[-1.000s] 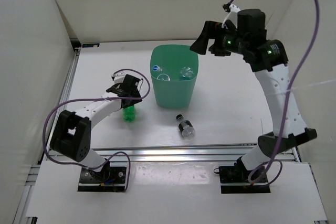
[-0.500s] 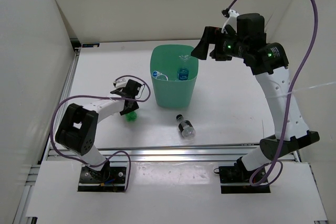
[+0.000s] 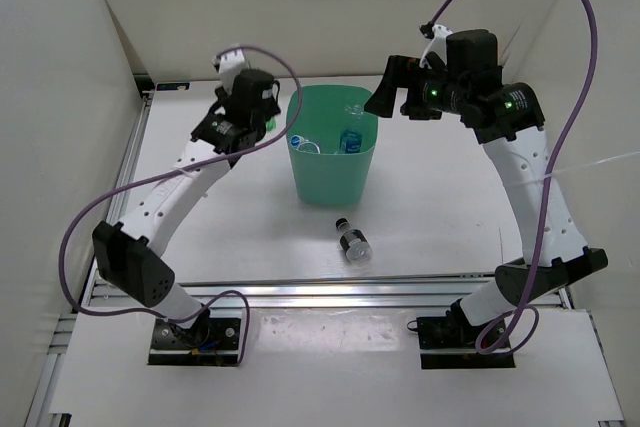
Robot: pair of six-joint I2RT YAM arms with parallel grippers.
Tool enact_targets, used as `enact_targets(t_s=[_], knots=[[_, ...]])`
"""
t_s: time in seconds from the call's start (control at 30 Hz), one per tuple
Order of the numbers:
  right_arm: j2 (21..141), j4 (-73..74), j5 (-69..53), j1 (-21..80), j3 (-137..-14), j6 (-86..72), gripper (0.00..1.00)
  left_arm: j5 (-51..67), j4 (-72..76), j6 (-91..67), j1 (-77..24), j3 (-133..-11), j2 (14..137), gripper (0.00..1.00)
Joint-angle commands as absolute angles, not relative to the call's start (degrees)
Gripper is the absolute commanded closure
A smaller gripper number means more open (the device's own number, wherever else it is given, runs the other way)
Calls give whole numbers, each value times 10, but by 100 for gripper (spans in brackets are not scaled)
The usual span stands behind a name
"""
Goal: Put the plastic bottles in the bin
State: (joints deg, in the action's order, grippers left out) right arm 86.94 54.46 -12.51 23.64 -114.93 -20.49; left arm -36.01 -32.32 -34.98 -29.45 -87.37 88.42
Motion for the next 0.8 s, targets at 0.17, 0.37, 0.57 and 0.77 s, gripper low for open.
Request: enact_targets(t_s=[0.17,0.37,0.57,0.77], knots=[[855,539,-104,236,-1146,-192,0,-407,-317,-253,-379,-1100,952,78],[850,539,-81,236,-1135,-192,0,-346,-317,-273,-444,-1070,976,77],[850,539,-68,236,-1122,-192,0,-340,-317,-266,-467,-1042,958,33],[829,544,-61,236,-1100,-186,0,-410,-317,-253,-467,-1054,884,0]])
